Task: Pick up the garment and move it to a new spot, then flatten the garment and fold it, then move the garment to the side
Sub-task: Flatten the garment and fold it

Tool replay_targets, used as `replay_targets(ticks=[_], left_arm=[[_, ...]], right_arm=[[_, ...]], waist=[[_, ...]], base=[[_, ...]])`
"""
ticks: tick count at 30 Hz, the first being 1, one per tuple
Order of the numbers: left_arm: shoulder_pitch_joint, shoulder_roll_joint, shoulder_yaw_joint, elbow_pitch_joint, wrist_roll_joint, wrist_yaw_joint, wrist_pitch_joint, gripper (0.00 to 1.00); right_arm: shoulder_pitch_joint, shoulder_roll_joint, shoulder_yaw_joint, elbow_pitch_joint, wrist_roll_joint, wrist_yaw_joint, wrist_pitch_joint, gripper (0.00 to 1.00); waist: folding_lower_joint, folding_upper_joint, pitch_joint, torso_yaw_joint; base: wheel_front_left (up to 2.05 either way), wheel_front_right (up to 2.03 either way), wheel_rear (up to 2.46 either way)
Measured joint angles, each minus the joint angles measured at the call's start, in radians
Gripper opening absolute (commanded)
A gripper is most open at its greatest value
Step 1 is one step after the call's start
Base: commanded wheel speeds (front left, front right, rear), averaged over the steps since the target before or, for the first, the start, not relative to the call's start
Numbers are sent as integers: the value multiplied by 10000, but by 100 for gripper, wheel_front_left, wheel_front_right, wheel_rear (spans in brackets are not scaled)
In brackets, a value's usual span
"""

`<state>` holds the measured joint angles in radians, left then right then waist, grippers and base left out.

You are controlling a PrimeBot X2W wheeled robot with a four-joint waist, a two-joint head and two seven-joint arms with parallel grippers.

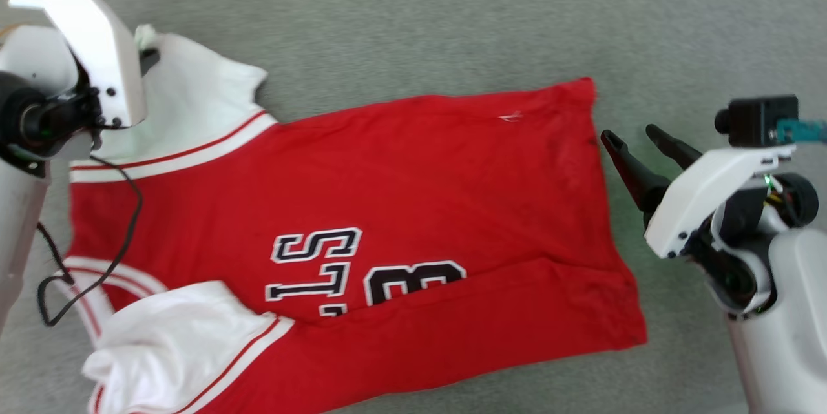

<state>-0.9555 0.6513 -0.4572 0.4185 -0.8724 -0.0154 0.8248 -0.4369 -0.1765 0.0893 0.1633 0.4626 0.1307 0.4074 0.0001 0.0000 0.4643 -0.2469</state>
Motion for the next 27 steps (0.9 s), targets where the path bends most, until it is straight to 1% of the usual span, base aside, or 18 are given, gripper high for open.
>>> replay_targets(ticks=[1, 3, 4, 6, 8, 9, 10, 13, 14, 15, 16, 17, 18, 19, 20, 23, 26, 27], left_arm=[[-157, -100, -94, -123, 77, -113, -117, 0], [-259, -234, -169, -284, 107, -203, -201, 0], [-259, -234, -169, -284, 107, -203, -201, 0], [-410, -330, -267, -564, 207, -288, -261, 0], [-500, -360, -314, -702, 253, -303, -286, 0], [-500, -360, -314, -702, 253, -303, -286, 0], [-537, -412, -359, -821, 295, -336, -355, 0], [-533, -499, -418, -909, 320, -366, -458, 0], [-533, -499, -418, -909, 320, -366, -458, 0], [-519, -499, -424, -928, 318, -387, -550, 0], [-495, -506, -424, -928, 311, -391, -593, 0], [-460, -525, -401, -926, 286, -391, -688, 0], [-407, -545, -374, -911, 244, -395, -763, 0], [-332, -560, -330, -890, 222, -412, -867, 0], [-332, -560, -330, -890, 222, -412, -867, 0], [16, -570, -121, -782, 125, -437, -1509, 0], [500, -596, 144, -780, -94, -479, -2148, 0], [500, -596, 144, -780, -94, -479, -2148, 0]], right_arm=[[-360, -136, 13, 341, 65, 0, 612, 100], [-747, -203, 36, 652, 240, 0, 1099, 100], [-747, -203, 36, 652, 240, 0, 1099, 100], [-1430, -324, 104, 1204, 261, 0, 1732, 100], [-1910, -349, 134, 1639, 280, 0, 2075, 100], [-1910, -349, 134, 1639, 280, 0, 2075, 100], [-2292, -349, 230, 2088, 278, 0, 2418, 100], [-2830, -359, 362, 2685, 274, 0, 2943, 100], [-2830, -359, 362, 2685, 274, 0, 2943, 100], [-3145, -380, 382, 3099, 276, 2, 3430, 100], [-3282, -407, 420, 3243, 272, 4, 3630, 89], [-3382, -428, 466, 3350, 255, 4, 3764, 32], [-3455, -433, 477, 3453, 255, 4, 3879, 8], [-3531, -439, 477, 3551, 259, 2, 3960, 0], [-3531, -439, 477, 3551, 259, 2, 3960, 0], [-3612, -479, 619, 3618, 253, 0, 3887, 0], [-3508, -531, 635, 3258, 286, 2, 3578, 0], [-3508, -531, 635, 3258, 286, 2, 3578, 0]], waist=[[0, 0, -95, 279], [0, 0, -157, 548], [0, 0, -157, 548], [-1, 0, -165, 897], [0, 0, -96, 1071], [0, 0, -96, 1071], [0, 0, 13, 1196], [0, 0, 152, 1346], [0, 0, 152, 1346], [-1, 0, 190, 1419], [-1, 0, 193, 1450], [-1, 0, 186, 1474], [-1, 0, 161, 1493], [-1, 0, 130, 1512], [-1, 0, 130, 1512], [-1, 0, -116, 1592], [0, 0, -416, 1681], [0, 0, -416, 1681]], base=[[0, 0, 0], [0, 0, 0], [0, 0, 0], [0, 0, 0], [0, 0, 0], [0, 0, 0], [0, 0, 0], [0, 0, 0], [0, 0, 0], [0, 0, 0], [0, 0, 0], [0, 0, 0], [0, 0, 0], [0, 0, 0], [0, 0, 0], [0, 0, 0], [0, 0, 0], [0, 0, 0]])
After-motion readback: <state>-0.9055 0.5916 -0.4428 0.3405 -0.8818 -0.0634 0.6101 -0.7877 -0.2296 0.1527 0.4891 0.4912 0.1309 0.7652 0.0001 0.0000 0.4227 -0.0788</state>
